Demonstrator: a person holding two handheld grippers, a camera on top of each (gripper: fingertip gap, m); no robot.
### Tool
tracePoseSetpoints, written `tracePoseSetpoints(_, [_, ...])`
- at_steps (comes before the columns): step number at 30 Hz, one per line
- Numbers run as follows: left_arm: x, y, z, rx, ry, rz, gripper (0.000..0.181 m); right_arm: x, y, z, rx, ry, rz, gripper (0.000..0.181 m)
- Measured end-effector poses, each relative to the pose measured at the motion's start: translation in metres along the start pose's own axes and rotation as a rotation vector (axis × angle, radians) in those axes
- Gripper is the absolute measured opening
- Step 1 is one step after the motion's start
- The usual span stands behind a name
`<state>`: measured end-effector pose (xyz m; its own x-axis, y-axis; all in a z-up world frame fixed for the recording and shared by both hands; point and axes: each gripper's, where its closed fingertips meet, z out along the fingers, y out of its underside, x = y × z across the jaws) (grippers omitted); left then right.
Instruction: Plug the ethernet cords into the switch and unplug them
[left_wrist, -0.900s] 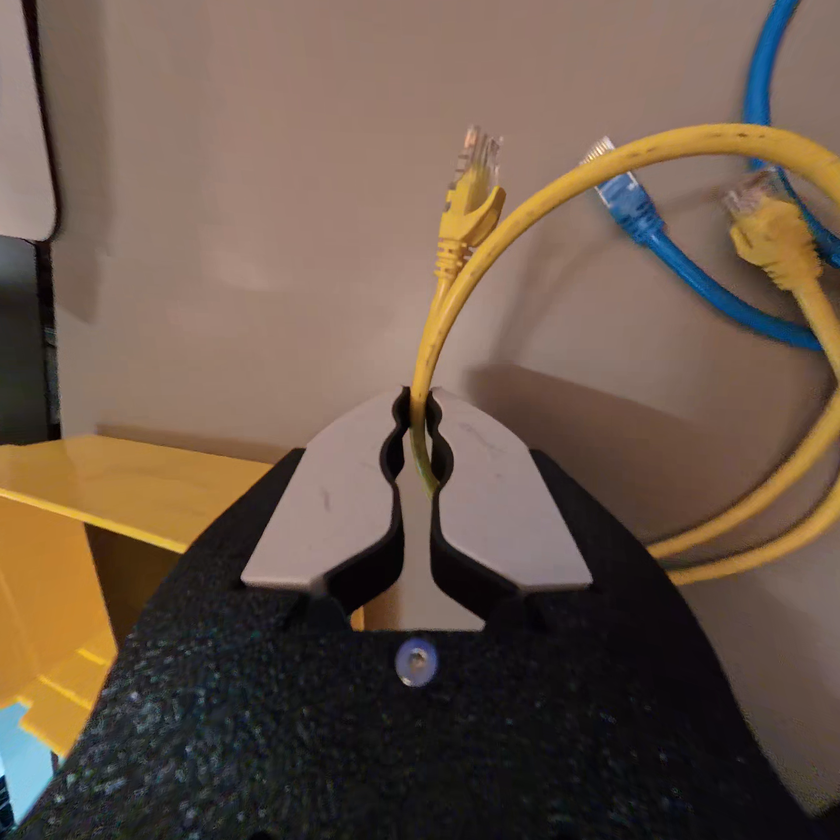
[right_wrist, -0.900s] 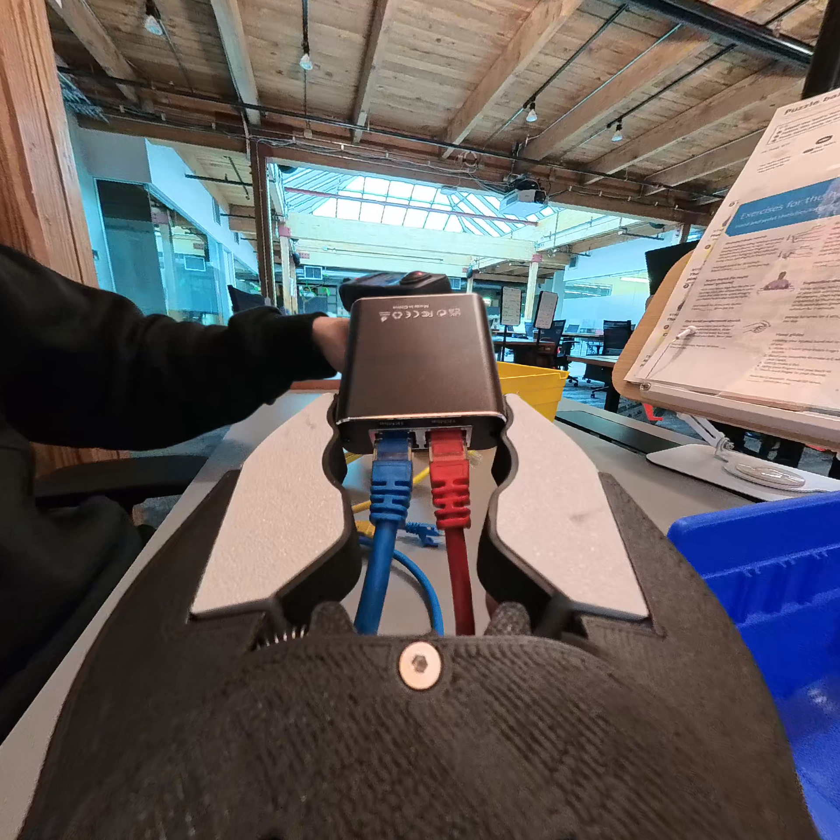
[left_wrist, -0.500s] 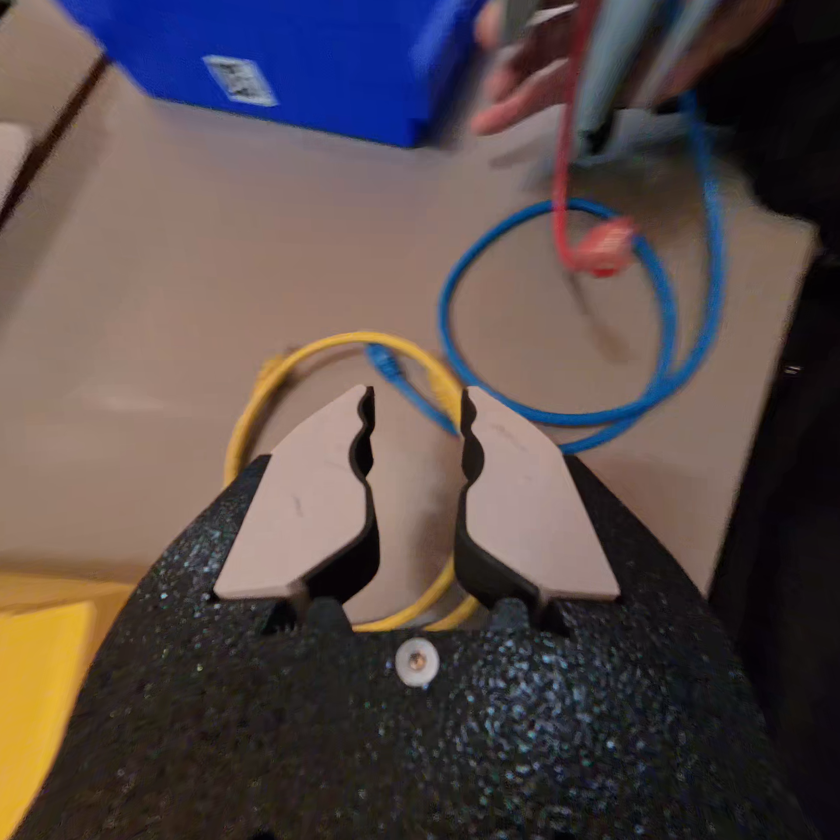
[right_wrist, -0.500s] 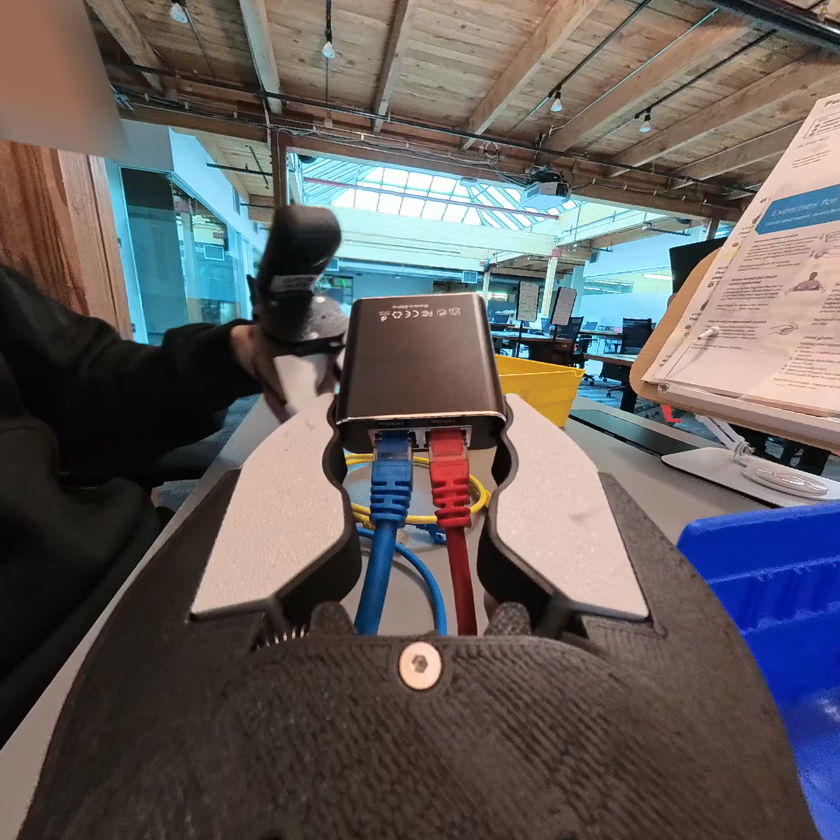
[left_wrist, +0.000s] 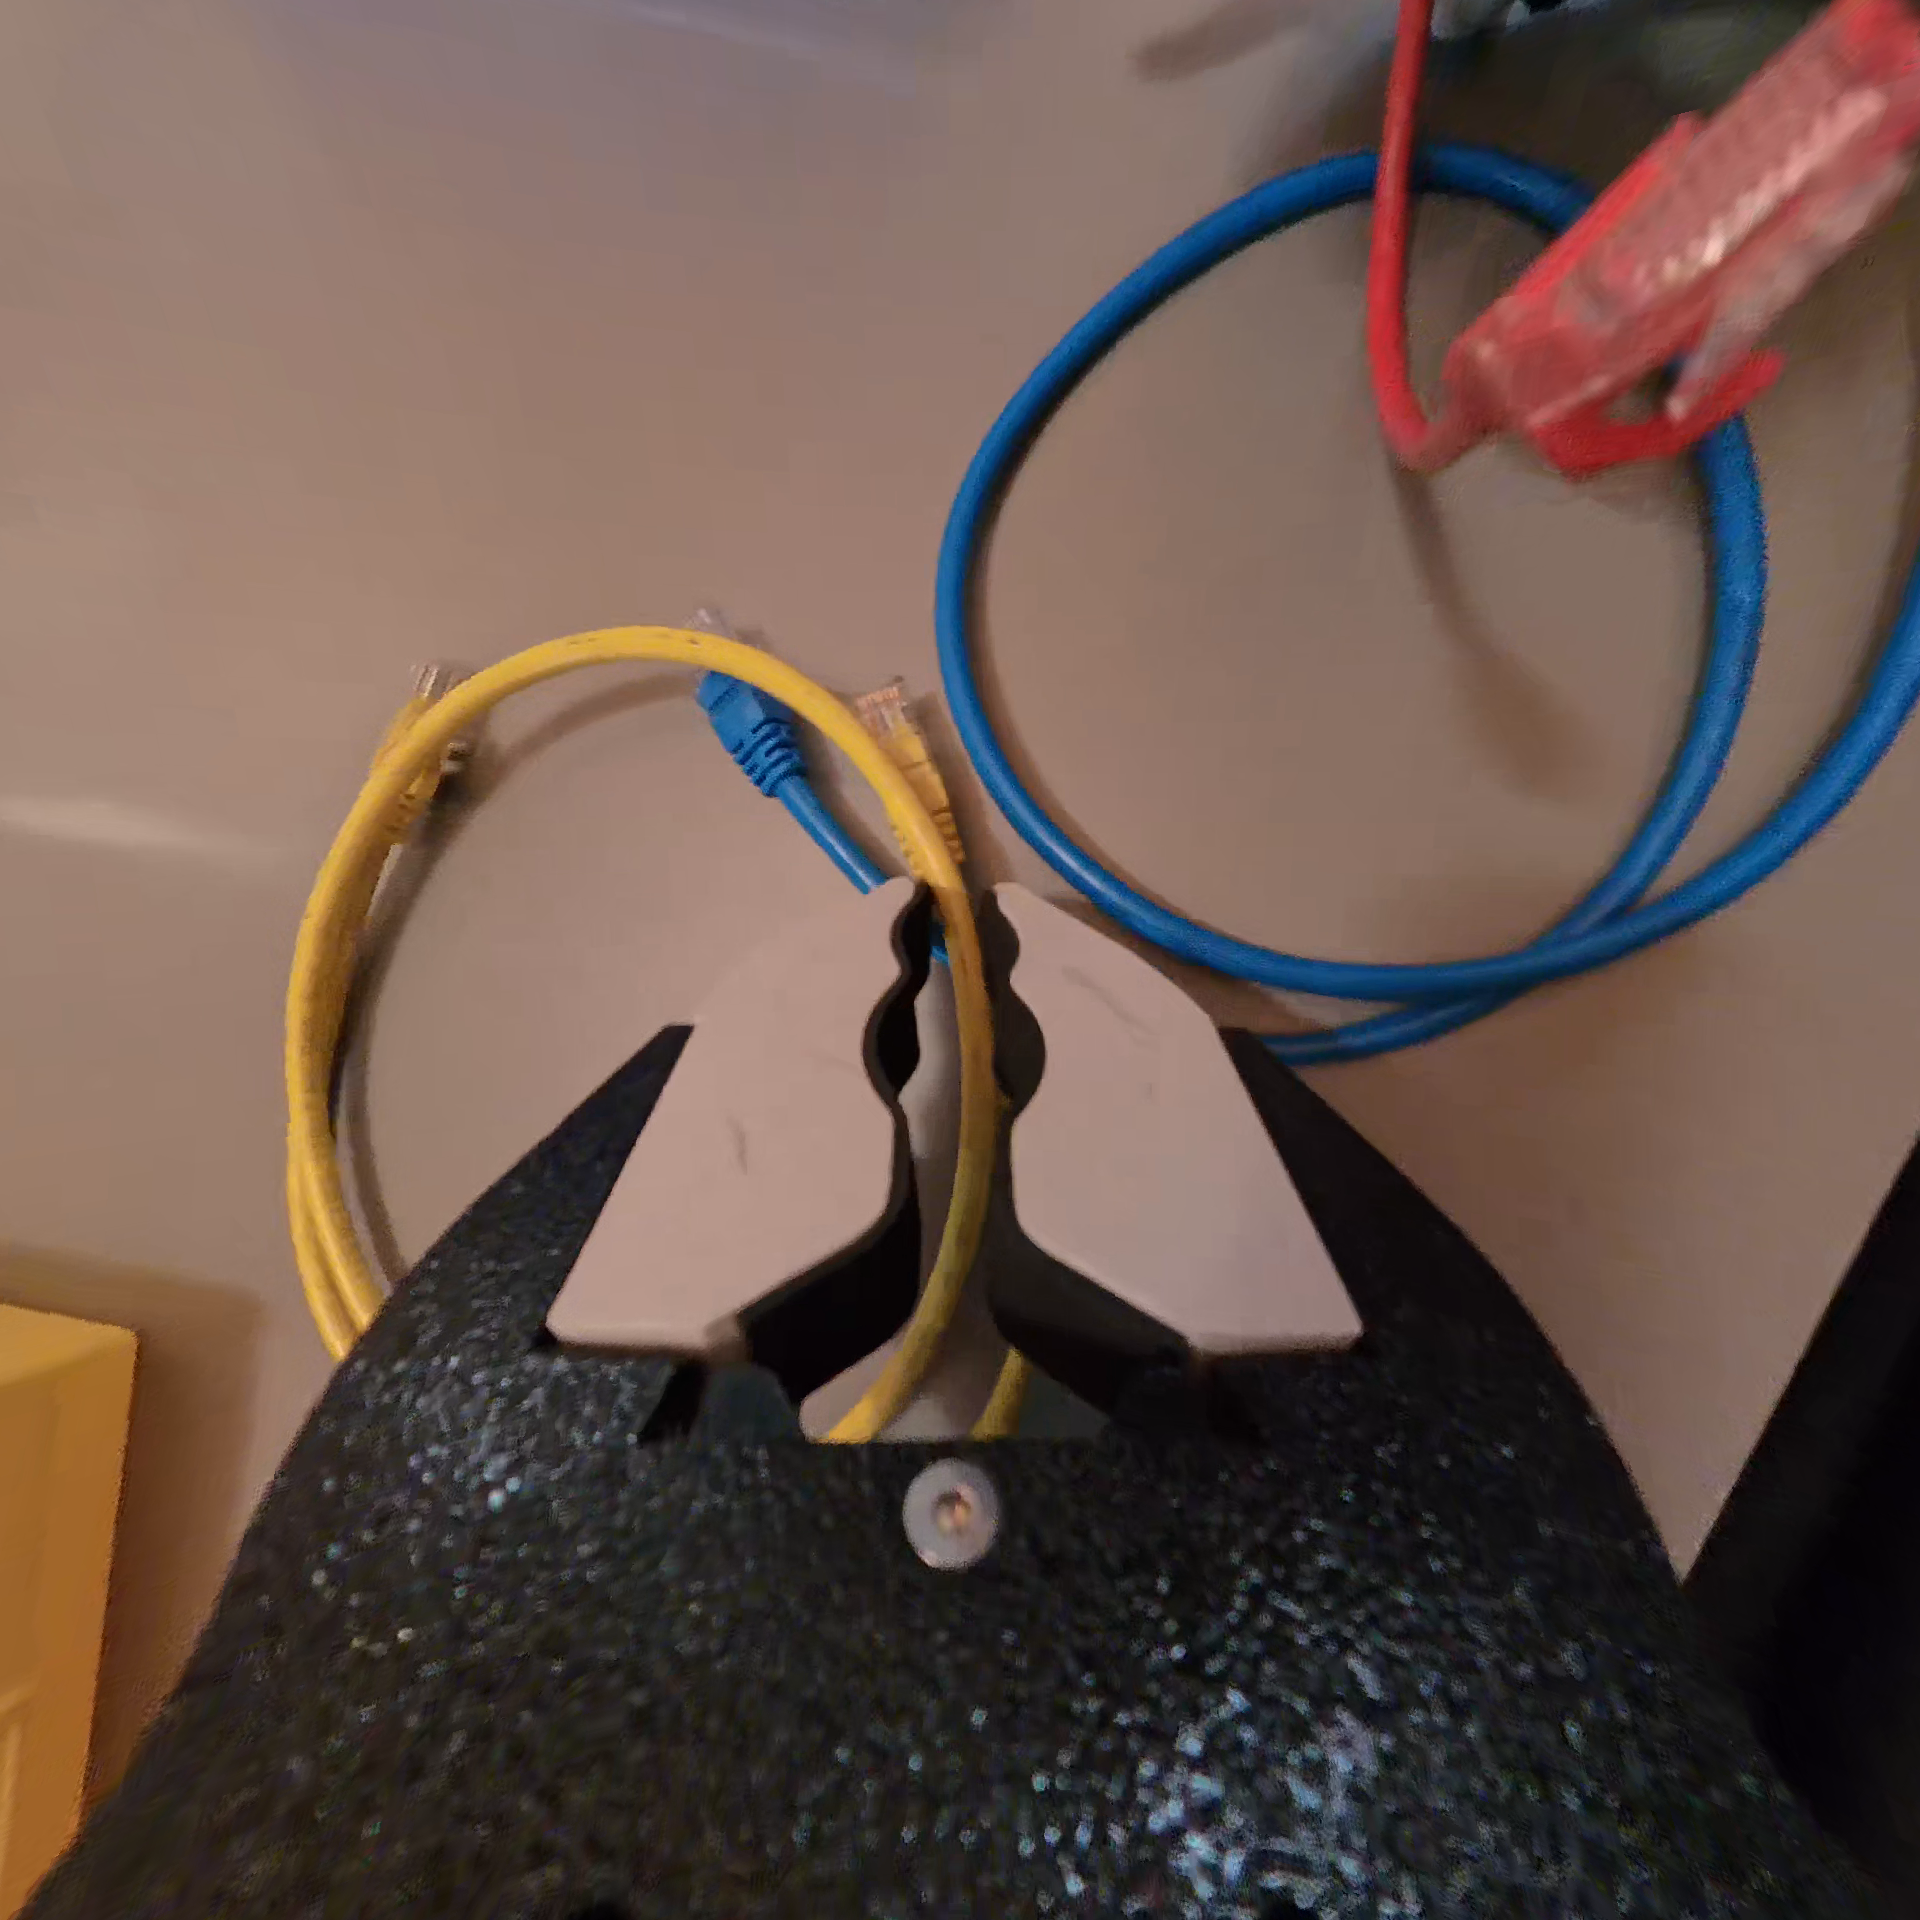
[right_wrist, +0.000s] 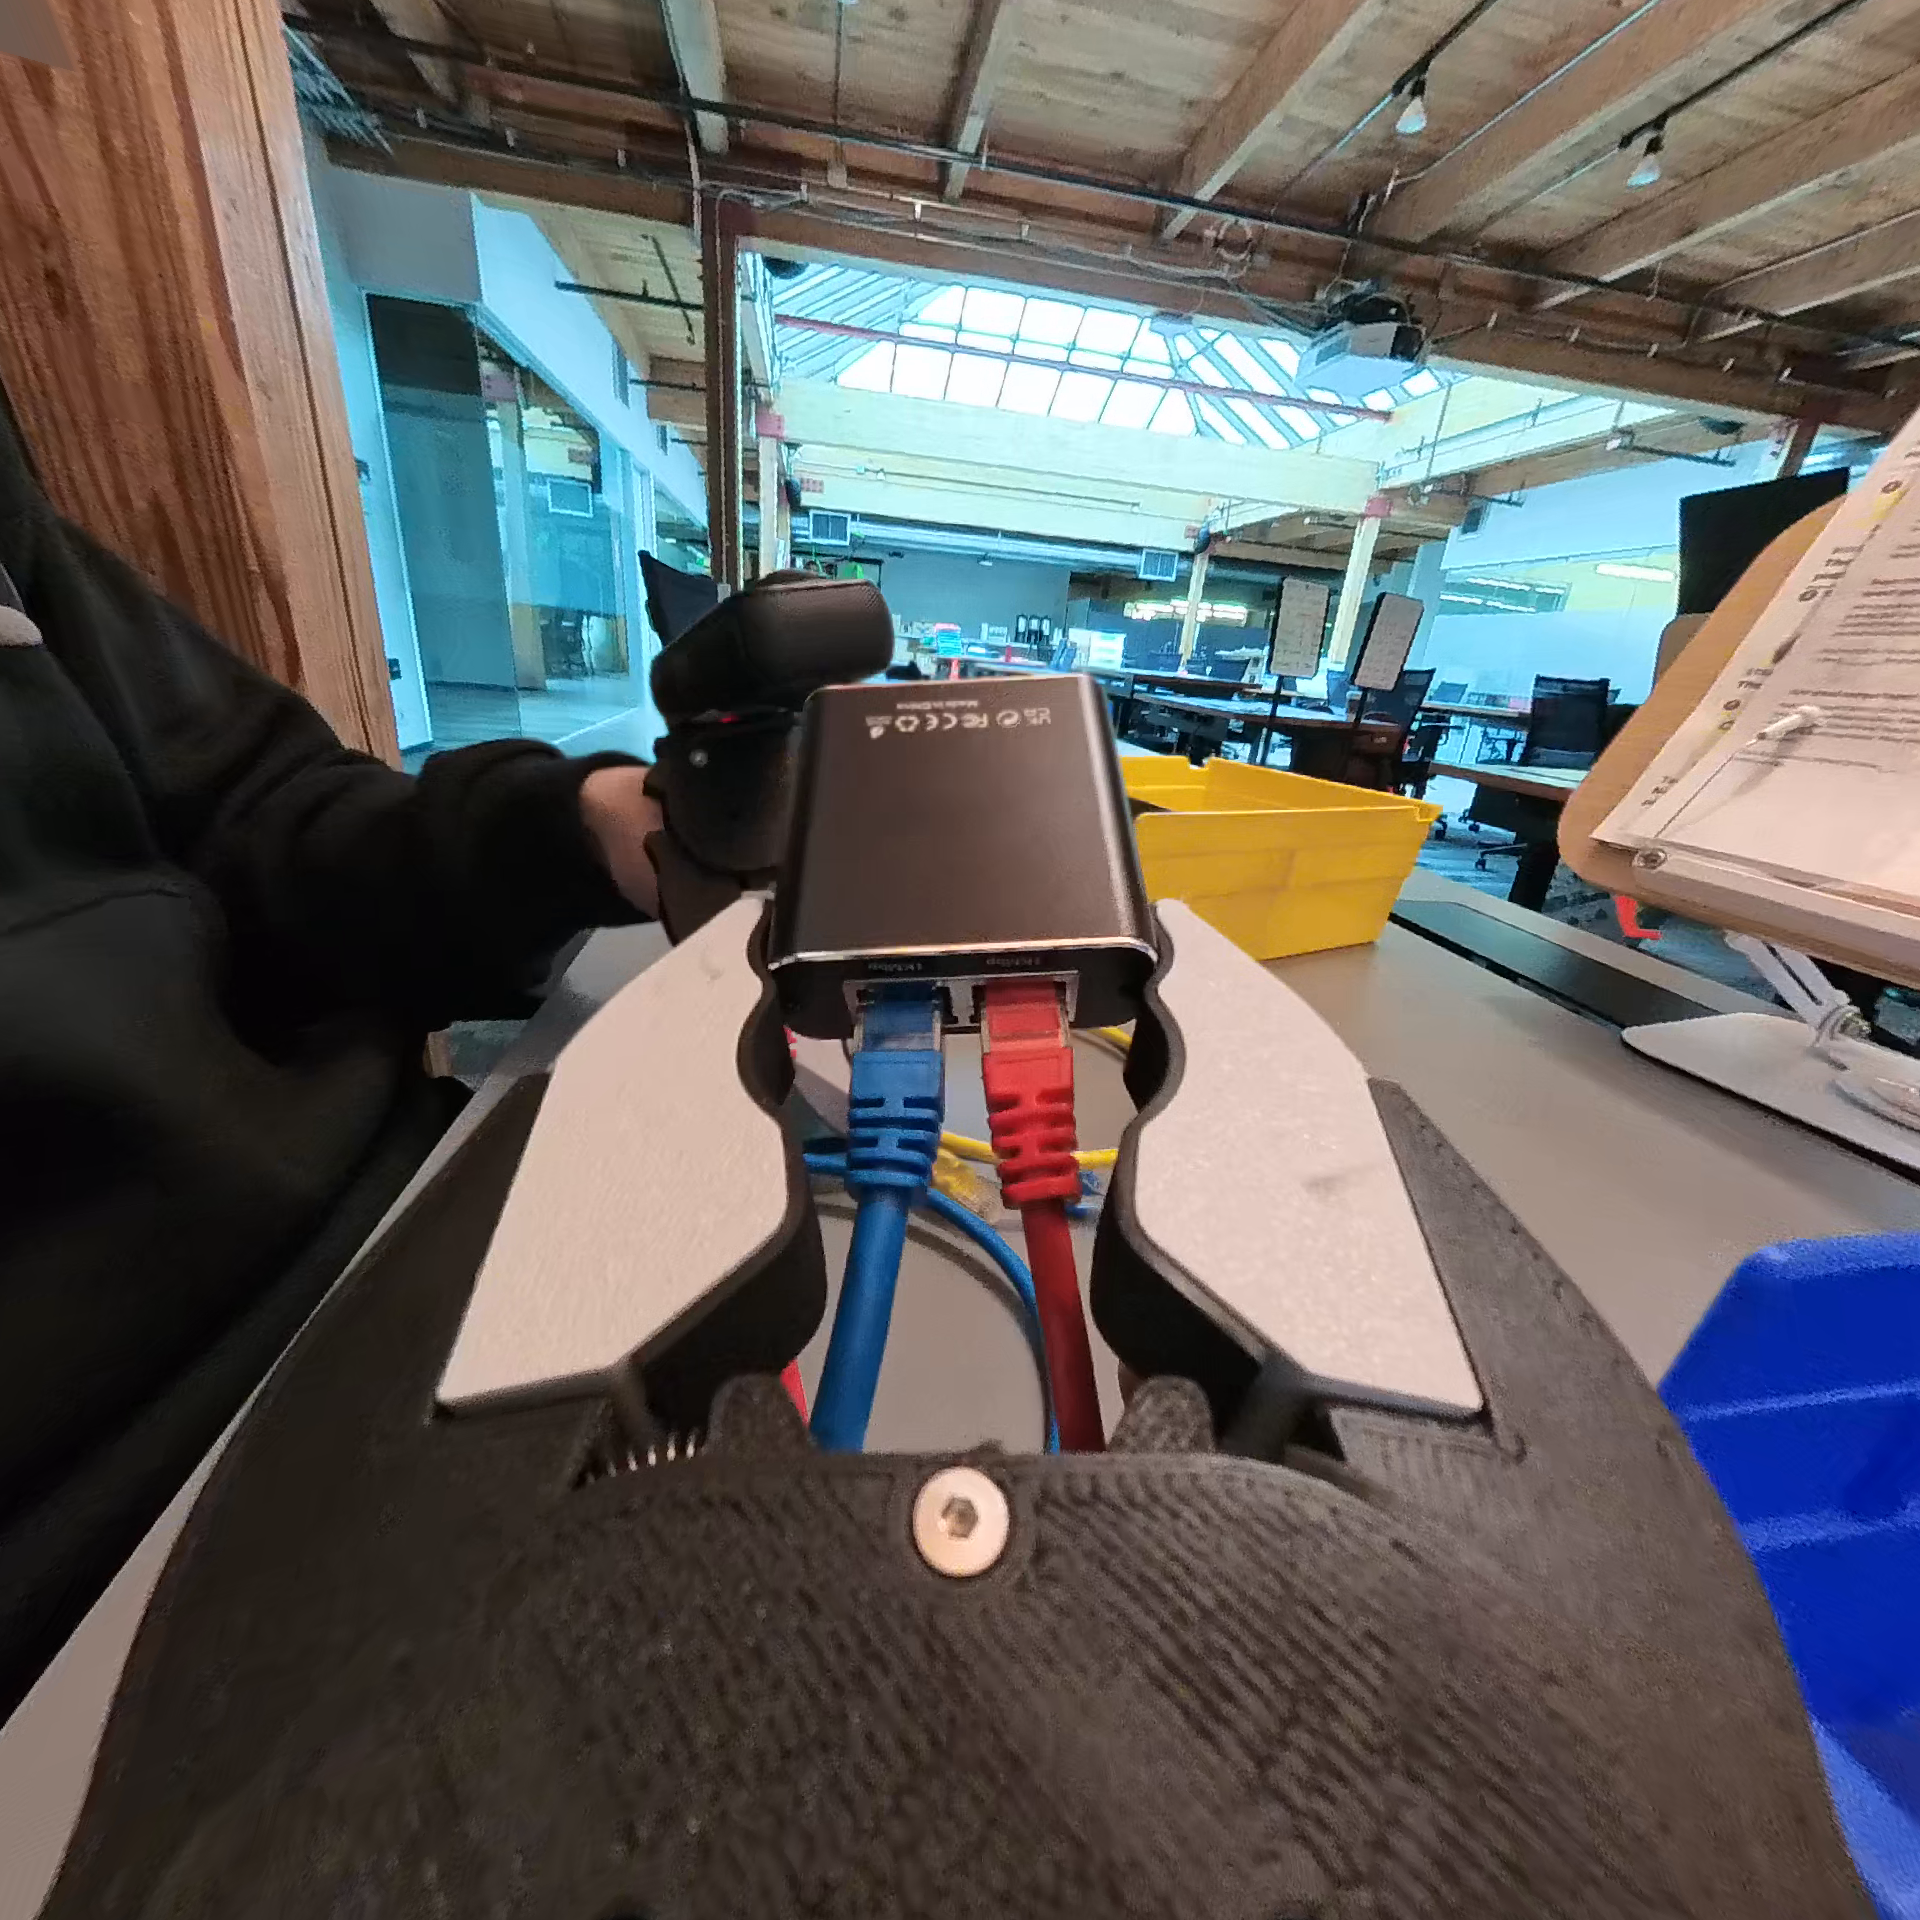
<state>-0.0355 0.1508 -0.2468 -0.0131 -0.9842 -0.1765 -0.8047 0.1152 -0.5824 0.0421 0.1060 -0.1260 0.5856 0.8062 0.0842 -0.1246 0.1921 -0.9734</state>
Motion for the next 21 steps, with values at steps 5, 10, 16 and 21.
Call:
tracePoseSetpoints(5, [-0.007, 0.004, -0.018, 0.008, 0.098, 0.145, 0.005, 0.0, 0.006, 0.005, -0.053, 0.003, -0.014, 0.063])
tracePoseSetpoints(10, [0.003, 0.008, -0.031, 0.028, 0.331, 0.123, 0.005, -0.006, 0.013, 0.011, -0.1, -0.021, -0.024, 0.063])
tracePoseSetpoints(16, [-0.015, 0.017, -0.026, 0.033, 0.235, 0.042, 0.009, -0.005, 0.01, 0.01, -0.079, -0.017, -0.015, 0.063])
tracePoseSetpoints(21, [-0.015, 0.01, -0.033, 0.07, 0.137, 0.034, 0.019, -0.005, 0.01, 0.009, -0.078, -0.017, -0.016, 0.063])
